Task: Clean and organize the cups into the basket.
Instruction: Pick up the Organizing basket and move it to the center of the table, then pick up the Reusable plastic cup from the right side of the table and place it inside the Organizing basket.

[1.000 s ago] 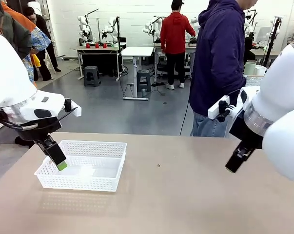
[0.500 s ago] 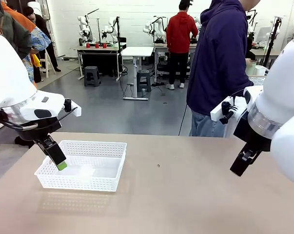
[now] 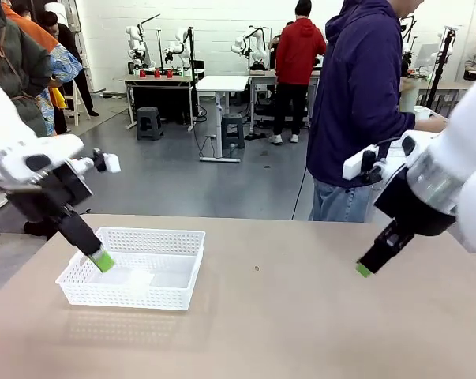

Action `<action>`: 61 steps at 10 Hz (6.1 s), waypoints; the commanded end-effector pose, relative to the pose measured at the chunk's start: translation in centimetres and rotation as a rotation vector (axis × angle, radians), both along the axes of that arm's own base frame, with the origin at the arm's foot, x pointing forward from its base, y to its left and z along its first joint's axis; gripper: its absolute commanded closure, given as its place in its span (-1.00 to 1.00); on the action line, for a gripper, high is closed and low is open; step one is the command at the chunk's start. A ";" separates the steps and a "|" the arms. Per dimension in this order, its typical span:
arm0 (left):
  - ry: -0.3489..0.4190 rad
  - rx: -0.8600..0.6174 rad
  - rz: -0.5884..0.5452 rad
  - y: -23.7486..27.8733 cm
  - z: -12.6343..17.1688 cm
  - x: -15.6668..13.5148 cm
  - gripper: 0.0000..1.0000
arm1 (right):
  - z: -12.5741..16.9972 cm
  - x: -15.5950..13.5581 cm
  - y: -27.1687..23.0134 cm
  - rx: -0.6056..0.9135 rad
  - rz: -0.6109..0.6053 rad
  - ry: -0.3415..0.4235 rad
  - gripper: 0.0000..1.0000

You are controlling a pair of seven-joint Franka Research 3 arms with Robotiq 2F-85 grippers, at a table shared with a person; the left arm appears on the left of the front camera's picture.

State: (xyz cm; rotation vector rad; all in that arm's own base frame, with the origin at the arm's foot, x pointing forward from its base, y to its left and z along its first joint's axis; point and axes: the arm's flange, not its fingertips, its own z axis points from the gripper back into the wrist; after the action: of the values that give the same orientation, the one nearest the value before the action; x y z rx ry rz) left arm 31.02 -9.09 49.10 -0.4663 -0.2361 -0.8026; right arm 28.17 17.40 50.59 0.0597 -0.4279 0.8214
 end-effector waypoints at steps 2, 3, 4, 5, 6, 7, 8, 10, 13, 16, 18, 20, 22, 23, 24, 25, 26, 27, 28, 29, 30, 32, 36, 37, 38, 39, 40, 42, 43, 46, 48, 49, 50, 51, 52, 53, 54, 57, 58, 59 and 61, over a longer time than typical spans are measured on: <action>0.253 -0.532 0.089 5.1 1.8 2.2 -1.00 | -0.6 -0.4 -4.5 0.516 0.130 0.134 -1.00; 0.271 -0.597 0.120 6.3 1.8 3.0 -1.00 | -0.4 0.0 -6.1 0.677 0.135 0.167 -1.00; 0.263 -0.630 0.167 7.9 1.7 3.5 -1.00 | -0.3 0.5 -8.2 0.808 0.141 0.197 -1.00; 0.252 -0.648 0.198 9.5 1.6 3.9 -1.00 | -0.7 1.0 -10.5 0.894 0.116 0.219 -1.00; 0.232 -0.681 0.255 11.9 1.7 4.4 -1.00 | -1.3 1.4 -13.3 0.982 0.091 0.250 -1.00; 0.203 -0.687 0.309 14.4 1.5 4.4 -1.00 | -2.0 1.6 -15.7 1.056 0.066 0.266 -1.00; 0.198 -0.711 0.349 16.7 1.7 4.3 -1.00 | -2.6 1.6 -18.2 1.136 0.063 0.284 -1.00; 0.156 -0.727 0.431 21.0 2.1 3.2 -1.00 | -4.0 0.8 -23.2 1.200 -0.028 0.330 -1.00; 0.102 -0.764 0.553 26.5 2.2 0.7 -1.00 | -6.3 -2.9 -29.8 1.295 -0.152 0.375 -1.00; 0.123 -0.827 0.683 30.9 0.0 0.2 -1.00 | -7.6 -7.1 -34.6 1.375 -0.244 0.313 -1.00; 0.141 -0.920 0.750 34.3 -2.1 -0.3 -1.00 | -7.6 -9.9 -36.5 1.371 -0.337 0.275 -1.00; 0.120 -0.972 0.815 35.3 -3.0 -0.8 -1.00 | -8.2 -10.8 -37.5 1.376 -0.424 0.240 -1.00; 0.156 -0.929 0.823 34.8 -3.3 -1.0 -1.00 | -7.5 -10.6 -39.5 1.392 -0.405 0.244 -1.00; 0.156 -0.929 0.823 34.8 -3.3 -1.0 -1.00 | -7.5 -10.6 -39.5 1.392 -0.405 0.244 -1.00; 0.156 -0.929 0.823 34.8 -3.3 -1.0 -1.00 | -7.5 -10.6 -39.5 1.392 -0.405 0.244 -1.00; 0.156 -0.929 0.823 34.8 -3.3 -1.0 -1.00 | -7.5 -10.6 -39.5 1.392 -0.405 0.244 -1.00; 0.156 -0.929 0.823 34.8 -3.3 -1.0 -1.00 | -7.5 -10.6 -39.5 1.392 -0.405 0.244 -1.00; 0.156 -0.929 0.823 34.8 -3.3 -1.0 -1.00 | -7.5 -10.6 -39.5 1.392 -0.405 0.244 -1.00; 0.156 -0.929 0.823 34.8 -3.3 -1.0 -1.00 | -7.5 -10.6 -39.5 1.392 -0.405 0.244 -1.00; 0.156 -0.929 0.823 34.8 -3.3 -1.0 -1.00 | -7.5 -10.6 -39.5 1.392 -0.405 0.244 -1.00; 0.156 -0.929 0.823 34.8 -3.3 -1.0 -1.00 | -7.5 -10.6 -39.5 1.392 -0.405 0.244 -1.00; 0.156 -0.929 0.823 34.8 -3.3 -1.0 -1.00 | -7.5 -10.6 -39.5 1.392 -0.405 0.244 -1.00; 0.156 -0.929 0.823 34.8 -3.3 -1.0 -1.00 | -7.5 -10.6 -39.5 1.392 -0.405 0.244 -1.00; 0.156 -0.929 0.823 34.8 -3.3 -1.0 -1.00 | -7.5 -10.6 -39.5 1.392 -0.405 0.244 -1.00; 0.156 -0.929 0.823 34.8 -3.3 -1.0 -1.00 | -7.5 -10.6 -39.5 1.392 -0.405 0.244 -1.00; 0.156 -0.929 0.823 34.8 -3.3 -1.0 -1.00 | -7.5 -10.6 -39.5 1.392 -0.405 0.244 -1.00; 0.156 -0.929 0.823 34.8 -3.3 -1.0 -1.00 | -7.5 -10.6 -39.5 1.392 -0.405 0.244 -1.00; 0.156 -0.929 0.823 34.8 -3.3 -1.0 -1.00 | -7.5 -10.6 -39.5 1.392 -0.405 0.244 -1.00; 0.156 -0.929 0.823 34.8 -3.3 -1.0 -1.00 | -7.5 -10.6 -39.5 1.392 -0.405 0.244 -1.00; 0.156 -0.929 0.823 34.8 -3.3 -1.0 -1.00 | -7.5 -10.6 -39.5 1.392 -0.405 0.244 -1.00; 0.156 -0.929 0.823 34.8 -3.3 -1.0 -1.00 | -7.5 -10.6 -39.5 1.392 -0.405 0.244 -1.00; 0.159 -0.941 0.832 34.7 -3.4 -0.6 -1.00 | -7.4 -10.6 -39.5 1.383 -0.415 0.248 -1.00; 0.155 -0.806 0.741 33.5 -2.6 0.6 -1.00 | -7.2 -8.7 -38.3 1.260 -0.287 0.065 -1.00; 0.111 -0.681 0.726 32.1 -1.3 2.0 -1.00 | -6.8 -6.8 -36.9 1.169 -0.262 -0.073 -1.00; 0.076 -0.547 0.732 30.7 0.5 4.0 -1.00 | -6.2 -5.1 -35.4 0.989 -0.174 -0.206 -1.00; 0.045 -0.427 0.705 29.1 2.2 6.3 -1.00 | -6.0 -3.3 -34.0 0.824 -0.034 -0.261 -1.00; 0.052 -0.304 0.705 27.3 3.2 9.0 -1.00 | -6.3 -1.0 -32.5 0.750 0.053 -0.281 -1.00; 0.068 0.143 0.670 21.3 2.2 14.7 -1.00 | -9.7 3.2 -28.1 0.590 0.252 -0.101 -1.00; 0.090 0.253 0.669 19.2 1.0 16.2 -1.00 | -11.2 3.8 -27.0 0.553 0.297 -0.031 -1.00; 0.086 0.311 0.691 17.4 0.0 17.3 -1.00 | -12.0 4.0 -26.6 0.567 0.325 0.015 -1.00; 0.054 0.360 0.717 14.0 -1.6 18.1 -1.00 | -12.7 4.0 -26.6 0.630 0.352 0.065 -1.00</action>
State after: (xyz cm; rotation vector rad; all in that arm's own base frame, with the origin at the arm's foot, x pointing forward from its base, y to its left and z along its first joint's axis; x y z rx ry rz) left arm 49.05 5.85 47.18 -0.0652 -0.1753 -0.1402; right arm 33.44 -8.91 38.32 0.7225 -0.6000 0.9857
